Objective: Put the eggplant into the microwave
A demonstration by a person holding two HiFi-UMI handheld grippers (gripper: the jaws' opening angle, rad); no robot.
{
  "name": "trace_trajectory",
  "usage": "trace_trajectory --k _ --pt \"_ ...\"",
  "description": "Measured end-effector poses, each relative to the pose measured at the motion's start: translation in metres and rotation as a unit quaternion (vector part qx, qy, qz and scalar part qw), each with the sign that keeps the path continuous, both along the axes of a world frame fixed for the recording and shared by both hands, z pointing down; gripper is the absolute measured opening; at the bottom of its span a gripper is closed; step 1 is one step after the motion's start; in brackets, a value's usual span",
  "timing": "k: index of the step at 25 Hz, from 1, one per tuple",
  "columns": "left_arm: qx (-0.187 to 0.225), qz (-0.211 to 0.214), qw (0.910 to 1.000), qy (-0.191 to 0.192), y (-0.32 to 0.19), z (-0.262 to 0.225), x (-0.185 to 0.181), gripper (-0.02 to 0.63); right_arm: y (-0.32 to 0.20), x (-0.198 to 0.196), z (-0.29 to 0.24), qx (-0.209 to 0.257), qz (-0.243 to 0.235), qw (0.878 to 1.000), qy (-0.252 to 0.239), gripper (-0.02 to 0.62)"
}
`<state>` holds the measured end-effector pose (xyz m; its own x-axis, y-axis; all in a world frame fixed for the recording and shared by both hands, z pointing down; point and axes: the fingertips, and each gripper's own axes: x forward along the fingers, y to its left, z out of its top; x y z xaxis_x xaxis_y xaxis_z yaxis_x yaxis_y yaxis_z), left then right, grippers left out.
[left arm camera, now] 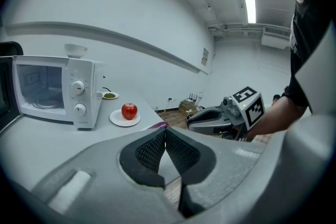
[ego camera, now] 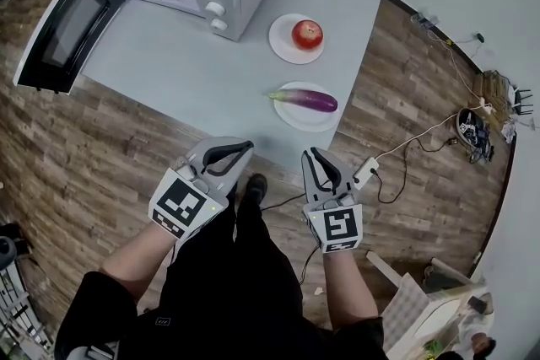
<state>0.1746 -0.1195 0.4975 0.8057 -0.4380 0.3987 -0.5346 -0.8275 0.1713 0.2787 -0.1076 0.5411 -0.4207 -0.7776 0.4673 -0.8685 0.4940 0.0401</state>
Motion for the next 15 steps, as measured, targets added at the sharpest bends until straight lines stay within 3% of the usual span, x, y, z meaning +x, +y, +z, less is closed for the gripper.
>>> trace_trajectory --k 11,15 --pt "-0.013 -0.004 0.9998 -0.015 -0.022 0.057 0.010 0.009 -0.032 0.008 0.066 -0.027 -0.019 0.997 0.064 0.065" --pt "-0.011 0.000 0.9999 -0.012 -0.030 0.062 0.014 0.009 -0.039 0.010 0.083 -0.034 -0.035 0.993 0.108 0.086"
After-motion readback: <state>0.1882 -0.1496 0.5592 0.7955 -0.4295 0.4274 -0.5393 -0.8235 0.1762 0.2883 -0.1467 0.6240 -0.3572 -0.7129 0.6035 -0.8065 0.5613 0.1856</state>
